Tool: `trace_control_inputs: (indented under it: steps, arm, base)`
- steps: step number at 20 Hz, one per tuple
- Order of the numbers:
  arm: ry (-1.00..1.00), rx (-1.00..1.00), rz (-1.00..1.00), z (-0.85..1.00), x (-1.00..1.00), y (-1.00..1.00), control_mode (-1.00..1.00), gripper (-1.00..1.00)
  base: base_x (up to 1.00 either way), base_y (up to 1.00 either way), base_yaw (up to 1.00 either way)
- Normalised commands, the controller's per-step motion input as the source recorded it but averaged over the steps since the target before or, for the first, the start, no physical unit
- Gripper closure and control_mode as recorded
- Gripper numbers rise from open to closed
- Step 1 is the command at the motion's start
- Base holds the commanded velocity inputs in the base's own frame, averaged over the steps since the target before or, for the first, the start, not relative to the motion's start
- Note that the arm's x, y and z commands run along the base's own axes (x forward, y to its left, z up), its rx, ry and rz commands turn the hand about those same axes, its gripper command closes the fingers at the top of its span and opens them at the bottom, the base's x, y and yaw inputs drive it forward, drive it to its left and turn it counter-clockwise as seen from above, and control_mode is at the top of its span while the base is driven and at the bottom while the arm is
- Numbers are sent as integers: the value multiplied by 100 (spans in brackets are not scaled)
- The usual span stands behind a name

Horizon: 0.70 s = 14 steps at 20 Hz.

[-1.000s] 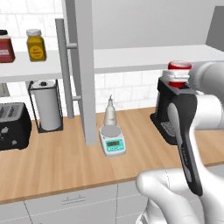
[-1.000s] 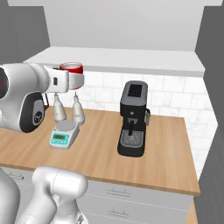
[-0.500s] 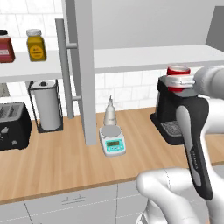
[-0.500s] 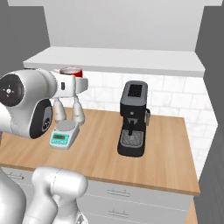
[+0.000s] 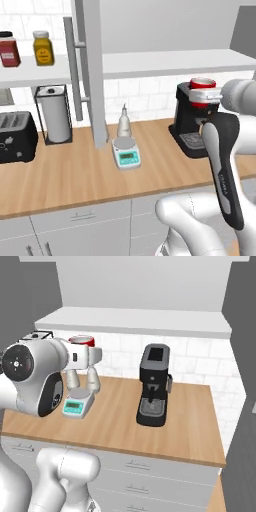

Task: Gather all objects into one cabinet and sort the glasses and bowls to opposite sides.

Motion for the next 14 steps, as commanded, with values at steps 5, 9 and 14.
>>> trace_control_inputs:
  steps: [5, 9, 14]
  arm:
    - [0, 0, 0, 0, 0, 0, 100, 100]
    - [0, 0, 0, 0, 0, 0, 100, 100]
    - [0, 0, 0, 0, 0, 0, 100, 100]
  base:
    - [-98, -22, 23]
    - [-42, 0, 72]
    - [-13, 0, 87]
